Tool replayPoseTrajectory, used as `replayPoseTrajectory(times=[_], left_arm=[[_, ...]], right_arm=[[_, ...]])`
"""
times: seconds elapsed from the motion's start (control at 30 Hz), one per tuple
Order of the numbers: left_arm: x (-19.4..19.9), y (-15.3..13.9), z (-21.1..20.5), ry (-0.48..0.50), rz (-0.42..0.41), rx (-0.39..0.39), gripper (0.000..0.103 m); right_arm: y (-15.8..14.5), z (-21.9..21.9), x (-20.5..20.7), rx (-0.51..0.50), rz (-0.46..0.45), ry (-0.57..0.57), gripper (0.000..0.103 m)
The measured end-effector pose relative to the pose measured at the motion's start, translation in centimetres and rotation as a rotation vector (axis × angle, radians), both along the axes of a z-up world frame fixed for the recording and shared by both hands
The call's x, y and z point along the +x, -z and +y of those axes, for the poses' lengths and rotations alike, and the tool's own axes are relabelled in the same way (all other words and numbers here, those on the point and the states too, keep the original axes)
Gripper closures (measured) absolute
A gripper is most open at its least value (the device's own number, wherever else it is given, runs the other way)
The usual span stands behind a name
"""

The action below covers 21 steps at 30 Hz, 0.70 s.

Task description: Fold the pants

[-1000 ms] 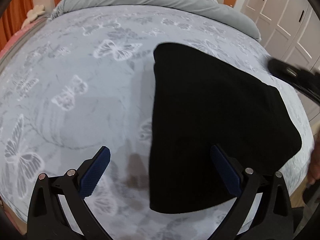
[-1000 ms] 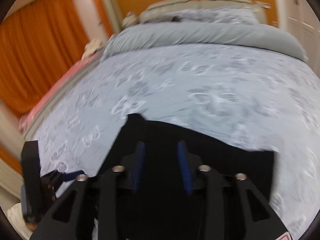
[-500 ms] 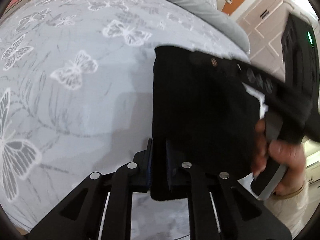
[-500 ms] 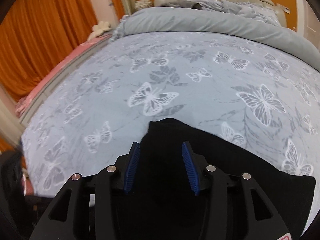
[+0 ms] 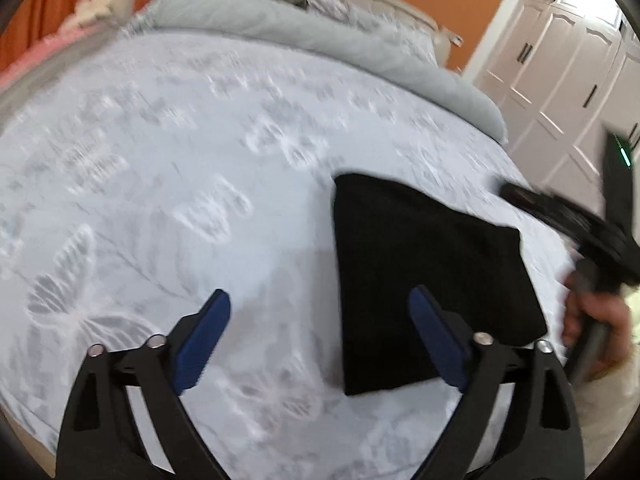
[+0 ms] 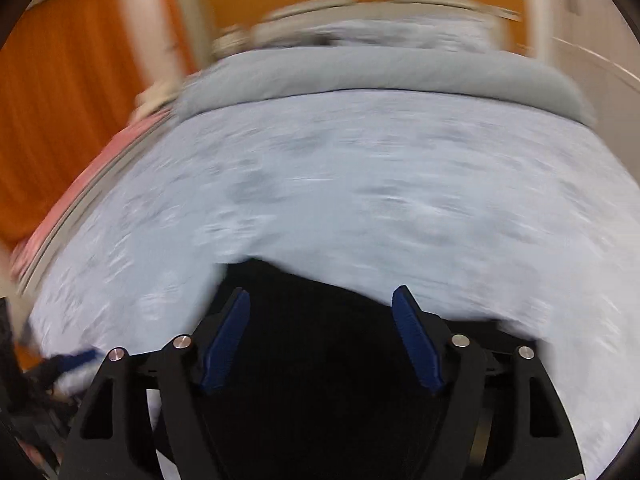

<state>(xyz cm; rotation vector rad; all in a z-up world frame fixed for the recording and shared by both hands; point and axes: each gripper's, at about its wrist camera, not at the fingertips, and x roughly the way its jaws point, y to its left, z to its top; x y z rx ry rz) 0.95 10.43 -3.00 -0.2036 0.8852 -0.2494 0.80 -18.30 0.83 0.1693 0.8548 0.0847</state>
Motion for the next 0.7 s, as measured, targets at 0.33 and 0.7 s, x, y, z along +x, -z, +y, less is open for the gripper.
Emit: replayPoseTrajectory(times=[0.33, 0.7], left_arm=[[-0.2, -0.5, -5.1, -0.028, -0.086, 0.209, 0.006], [0.8, 0.6, -10.8, 0.01, -0.086, 0.267, 0.006]], right_arm=[[5.9, -10.4, -6.2, 0.216, 0.232, 0.061, 0.03], [5.8, -5.0, -8.1, 0.118, 0.142, -0.085, 0.07]])
